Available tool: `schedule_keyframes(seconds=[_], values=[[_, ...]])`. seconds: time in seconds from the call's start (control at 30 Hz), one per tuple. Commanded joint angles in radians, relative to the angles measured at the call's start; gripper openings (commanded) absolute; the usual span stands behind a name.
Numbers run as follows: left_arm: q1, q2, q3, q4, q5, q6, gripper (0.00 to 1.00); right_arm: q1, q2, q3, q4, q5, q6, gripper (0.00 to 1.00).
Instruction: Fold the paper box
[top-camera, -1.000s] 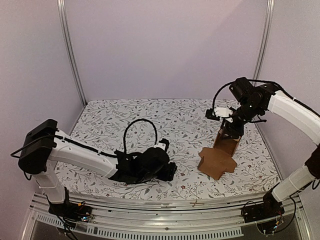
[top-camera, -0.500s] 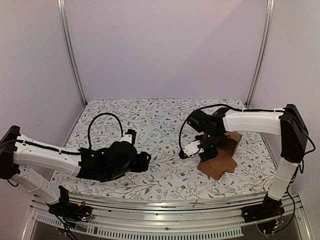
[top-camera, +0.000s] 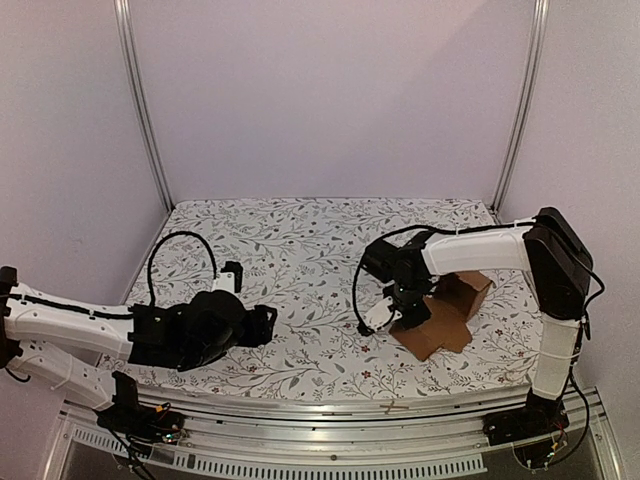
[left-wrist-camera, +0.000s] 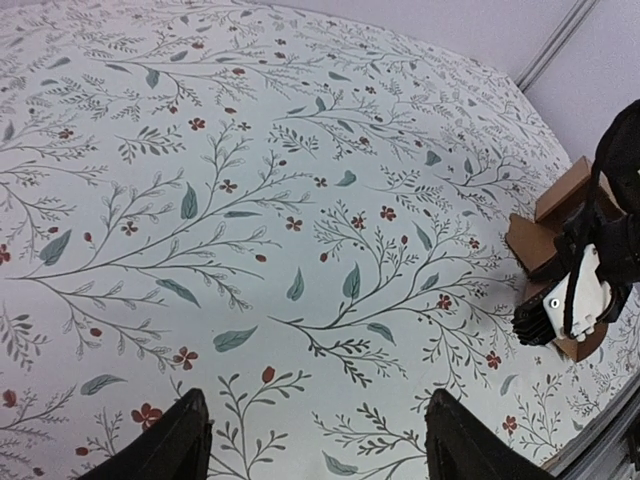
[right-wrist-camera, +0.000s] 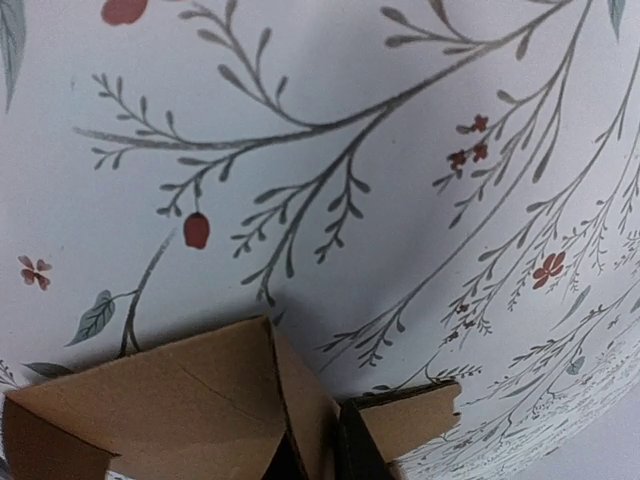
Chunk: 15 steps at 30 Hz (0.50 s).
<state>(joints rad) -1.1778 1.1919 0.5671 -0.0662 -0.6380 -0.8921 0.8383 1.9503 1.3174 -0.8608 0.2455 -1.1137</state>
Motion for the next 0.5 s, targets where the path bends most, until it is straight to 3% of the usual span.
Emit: schedule_keyframes(seconds=[0.0,0.13,0.3,0.47], values=[[0.014,-0.012,-0.029,-0.004,-0.024,0.000,0.73,0.008,0.022,0.057,-0.066,0.045,0.001,0.01],[0.014,-0.015,-0.029,0.004,-0.034,0.018,0.74,0.008,0.024,0.175,-0.128,-0.011,0.141,0.00],[0.015,-0.016,0.005,-0.020,-0.053,0.066,0.76,-0.012,0.012,0.329,-0.120,-0.053,0.436,0.00],[0.014,0.024,0.061,0.011,-0.017,0.158,0.78,-0.096,-0.065,0.310,-0.016,-0.223,0.737,0.00]])
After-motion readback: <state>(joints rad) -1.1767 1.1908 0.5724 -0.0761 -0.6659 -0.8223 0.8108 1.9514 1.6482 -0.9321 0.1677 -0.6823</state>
